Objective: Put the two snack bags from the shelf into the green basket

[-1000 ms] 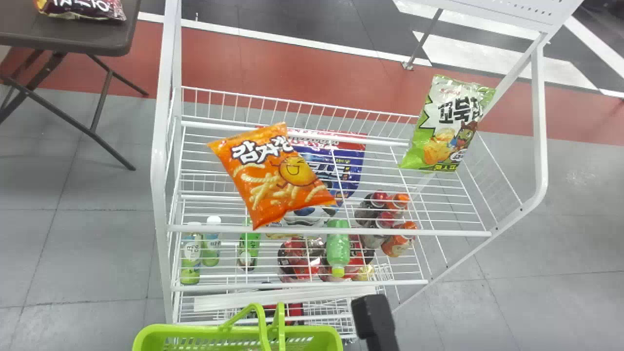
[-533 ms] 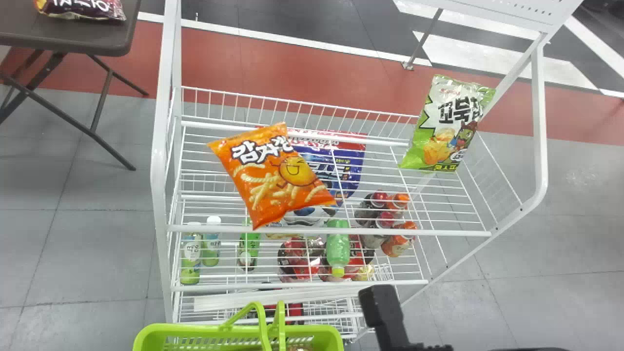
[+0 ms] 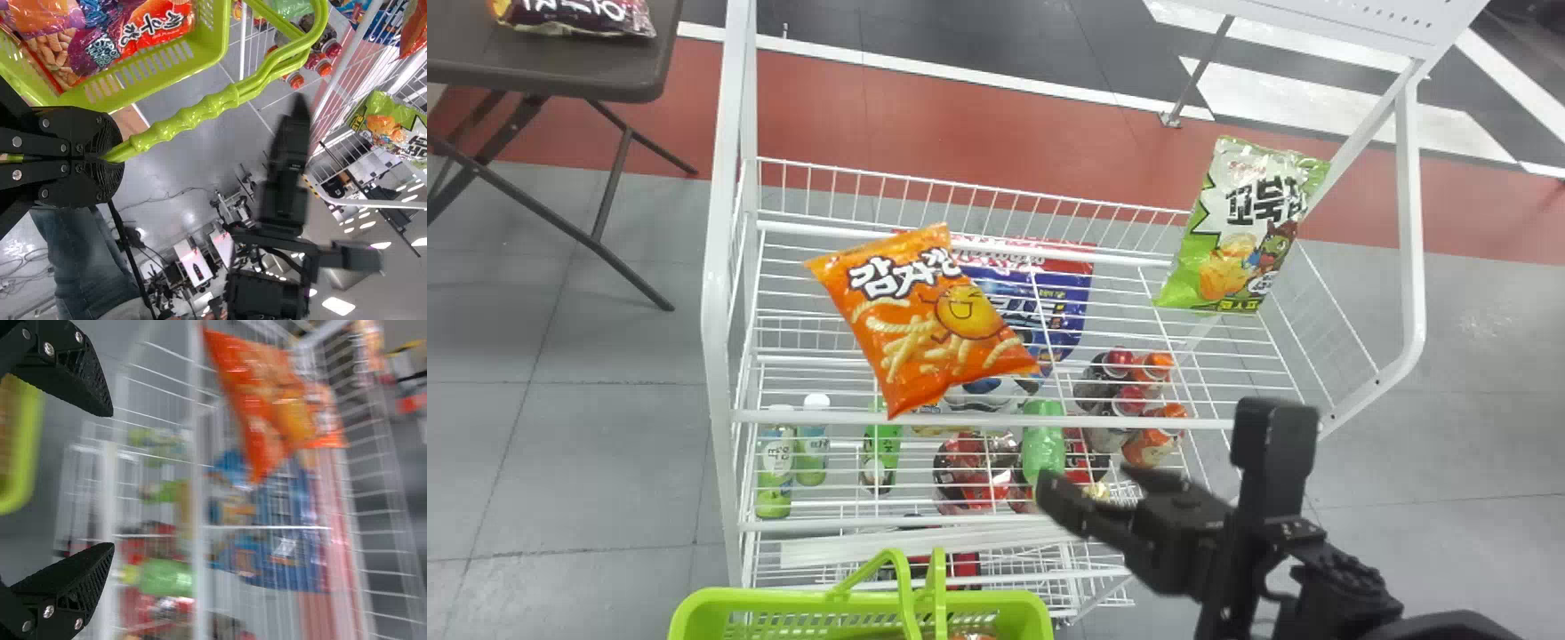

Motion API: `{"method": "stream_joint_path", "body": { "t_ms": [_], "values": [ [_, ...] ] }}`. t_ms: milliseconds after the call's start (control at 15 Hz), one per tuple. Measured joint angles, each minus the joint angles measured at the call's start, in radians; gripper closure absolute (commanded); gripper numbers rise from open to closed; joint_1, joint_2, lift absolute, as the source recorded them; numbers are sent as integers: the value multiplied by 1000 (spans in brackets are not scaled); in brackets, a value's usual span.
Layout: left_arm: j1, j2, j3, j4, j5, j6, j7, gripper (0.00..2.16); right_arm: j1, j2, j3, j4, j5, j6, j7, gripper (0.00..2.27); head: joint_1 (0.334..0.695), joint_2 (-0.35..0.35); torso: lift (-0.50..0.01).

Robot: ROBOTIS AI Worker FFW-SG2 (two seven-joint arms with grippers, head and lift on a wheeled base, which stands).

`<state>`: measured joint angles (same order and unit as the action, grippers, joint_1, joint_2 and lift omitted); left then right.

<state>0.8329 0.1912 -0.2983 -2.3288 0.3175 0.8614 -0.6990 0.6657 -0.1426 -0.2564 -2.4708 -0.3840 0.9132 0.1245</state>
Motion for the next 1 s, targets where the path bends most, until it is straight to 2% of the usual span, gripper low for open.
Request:
{"method": "stream_joint_path", "body": {
  "t_ms": [400, 800, 1000],
  "values": [
    [1, 1, 0, 3, 0, -2, 0, 1659, 67, 13, 170, 147, 153, -759, -38, 110, 695, -350, -11],
    [4, 2, 0, 5, -2, -6, 1, 1659, 137, 41, 227, 187, 204, -987, -116, 110, 695, -350, -11],
    [4, 4, 1, 8, -3, -8, -5, 1656, 154, 47, 232, 189, 234, -1018, -120, 110, 695, -350, -11]
  ]
}}
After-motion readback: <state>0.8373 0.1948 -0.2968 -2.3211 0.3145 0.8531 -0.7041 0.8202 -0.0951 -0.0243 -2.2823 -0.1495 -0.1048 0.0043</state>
